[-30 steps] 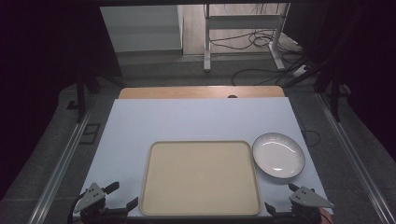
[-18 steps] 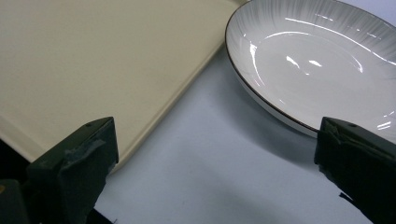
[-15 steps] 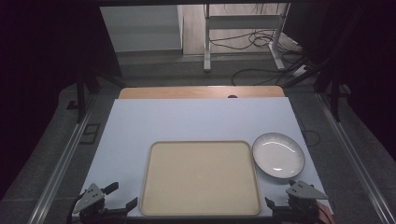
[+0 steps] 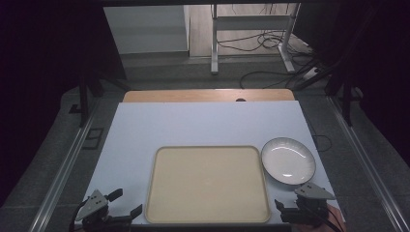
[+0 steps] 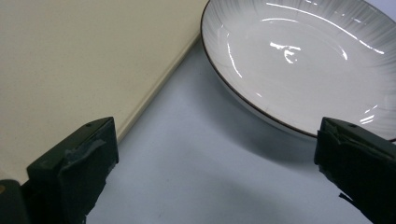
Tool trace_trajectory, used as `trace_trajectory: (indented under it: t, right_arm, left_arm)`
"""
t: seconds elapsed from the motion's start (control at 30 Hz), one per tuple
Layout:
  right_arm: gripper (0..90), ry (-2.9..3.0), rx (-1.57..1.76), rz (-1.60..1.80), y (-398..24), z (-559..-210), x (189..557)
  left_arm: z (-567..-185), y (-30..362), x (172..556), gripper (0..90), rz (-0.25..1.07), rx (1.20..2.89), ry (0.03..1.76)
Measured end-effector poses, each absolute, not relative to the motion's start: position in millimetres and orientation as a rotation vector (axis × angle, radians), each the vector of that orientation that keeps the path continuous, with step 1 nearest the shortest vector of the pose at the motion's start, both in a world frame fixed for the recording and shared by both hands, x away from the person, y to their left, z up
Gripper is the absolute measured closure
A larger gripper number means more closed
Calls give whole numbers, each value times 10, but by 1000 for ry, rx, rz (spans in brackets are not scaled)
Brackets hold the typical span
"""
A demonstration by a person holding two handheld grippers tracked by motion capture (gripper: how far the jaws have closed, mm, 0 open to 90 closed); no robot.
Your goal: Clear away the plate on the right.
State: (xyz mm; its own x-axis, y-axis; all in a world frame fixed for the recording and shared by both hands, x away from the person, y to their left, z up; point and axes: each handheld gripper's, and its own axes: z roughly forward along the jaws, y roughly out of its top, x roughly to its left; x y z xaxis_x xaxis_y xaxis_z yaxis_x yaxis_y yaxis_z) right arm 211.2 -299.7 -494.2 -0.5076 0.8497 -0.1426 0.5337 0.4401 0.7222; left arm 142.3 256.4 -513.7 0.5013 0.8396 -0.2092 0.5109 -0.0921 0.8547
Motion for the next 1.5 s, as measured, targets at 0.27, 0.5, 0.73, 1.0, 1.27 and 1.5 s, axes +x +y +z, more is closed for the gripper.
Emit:
trace_trajectory:
  t: [0.27, 0.5, 0.73, 1.0, 1.27, 1.5]
  right_arm:
    - [89, 2204, 1073, 708, -2897, -4915, 2137]
    - [178, 2204, 992, 634, -2827, -4892, 2167]
    - [256, 2215, 917, 548, -2773, -4881, 2210]
    - [362, 2235, 819, 434, -2721, -4917, 2256]
    - [443, 2225, 708, 298, -2662, -4978, 2320]
    - [483, 2224, 627, 206, -2617, -5022, 2365]
  left_arm:
    - [-5138, 2566, 1424, 59, 414, 1752, 1144]
    - [-5138, 2565, 1424, 58, 414, 1752, 1145]
    - [-5138, 2565, 1425, 59, 414, 1753, 1145]
    - [-5138, 2564, 1425, 59, 414, 1753, 1145]
    - [-5139, 2563, 1426, 59, 413, 1753, 1146]
    - [-5139, 2564, 1426, 59, 413, 1753, 1145]
